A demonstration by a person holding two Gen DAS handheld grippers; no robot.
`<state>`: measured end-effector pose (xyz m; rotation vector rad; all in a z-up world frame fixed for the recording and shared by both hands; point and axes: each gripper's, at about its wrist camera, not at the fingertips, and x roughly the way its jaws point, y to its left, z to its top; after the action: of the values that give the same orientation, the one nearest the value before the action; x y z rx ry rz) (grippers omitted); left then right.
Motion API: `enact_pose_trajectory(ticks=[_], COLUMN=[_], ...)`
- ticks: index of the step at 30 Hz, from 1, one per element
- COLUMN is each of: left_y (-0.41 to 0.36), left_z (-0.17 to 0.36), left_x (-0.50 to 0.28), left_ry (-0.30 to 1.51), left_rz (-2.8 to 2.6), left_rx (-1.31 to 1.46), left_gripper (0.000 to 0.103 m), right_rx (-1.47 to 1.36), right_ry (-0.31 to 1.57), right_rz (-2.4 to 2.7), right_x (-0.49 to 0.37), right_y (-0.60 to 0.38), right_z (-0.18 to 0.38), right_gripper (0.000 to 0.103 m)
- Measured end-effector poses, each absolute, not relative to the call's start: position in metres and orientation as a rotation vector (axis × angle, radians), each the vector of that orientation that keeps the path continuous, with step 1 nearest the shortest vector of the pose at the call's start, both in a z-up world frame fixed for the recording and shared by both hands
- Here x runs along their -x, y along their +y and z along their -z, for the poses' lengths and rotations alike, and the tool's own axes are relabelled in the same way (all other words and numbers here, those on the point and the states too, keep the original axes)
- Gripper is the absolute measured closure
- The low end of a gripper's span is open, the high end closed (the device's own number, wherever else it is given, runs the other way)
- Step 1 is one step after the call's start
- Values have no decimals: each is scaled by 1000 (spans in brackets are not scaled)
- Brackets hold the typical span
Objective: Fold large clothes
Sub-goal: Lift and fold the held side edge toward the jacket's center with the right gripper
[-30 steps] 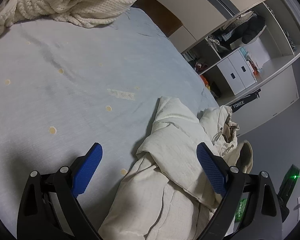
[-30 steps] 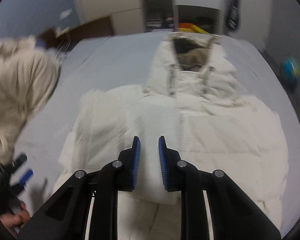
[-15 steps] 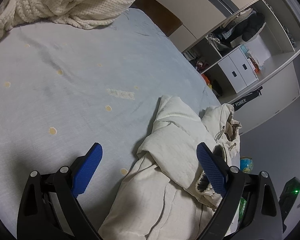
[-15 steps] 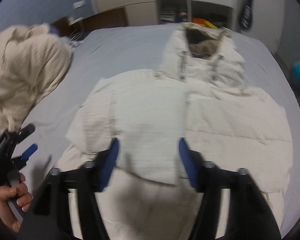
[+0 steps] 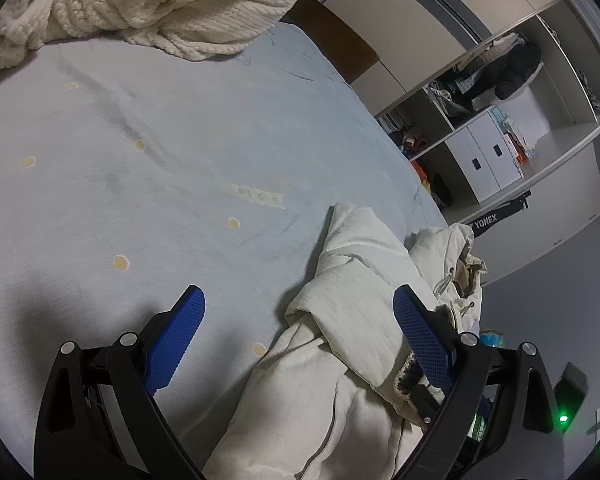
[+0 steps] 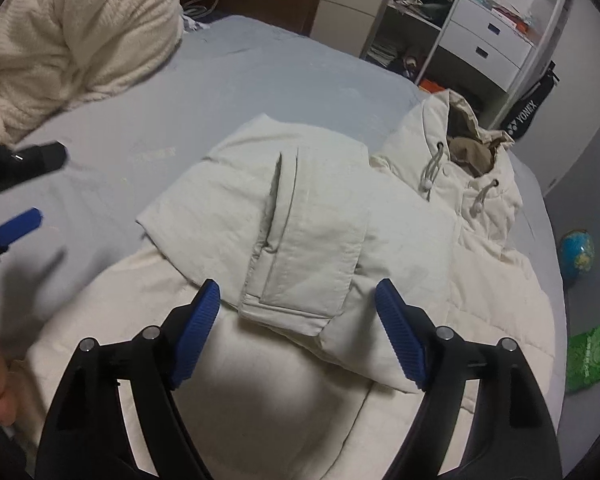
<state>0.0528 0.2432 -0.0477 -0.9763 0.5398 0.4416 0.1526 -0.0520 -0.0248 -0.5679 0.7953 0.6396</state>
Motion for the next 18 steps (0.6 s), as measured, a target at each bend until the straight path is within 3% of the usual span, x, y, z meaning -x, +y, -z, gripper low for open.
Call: enact_pose_trajectory(ticks=[6, 9, 12, 15, 16, 18], left_y=[243, 243, 242, 241, 241, 240], left_z=[48, 49, 49, 49, 48, 48], left_x=[-55, -55, -56, -58, -58, -58], left_ry=[547, 548, 554, 557, 557, 557], left_rz=[-435, -435, -431, -427, -426, -428], left_rx=[974, 977, 969, 959, 957, 957], left_gripper=[12, 12, 12, 12, 12, 12], right_rx=[595, 554, 511, 430, 403, 335], right_ry=[804, 794, 778, 780, 781, 786], right_rz=[-593, -604, -620, -611, -606, -584], right_x=[-161, -167, -173, -182, -185, -194], right_y=[-44, -51, -63, -81, -87, -105], right_z=[35, 28, 14, -1, -6, -15], right_gripper=[27, 49, 60, 62, 68, 69])
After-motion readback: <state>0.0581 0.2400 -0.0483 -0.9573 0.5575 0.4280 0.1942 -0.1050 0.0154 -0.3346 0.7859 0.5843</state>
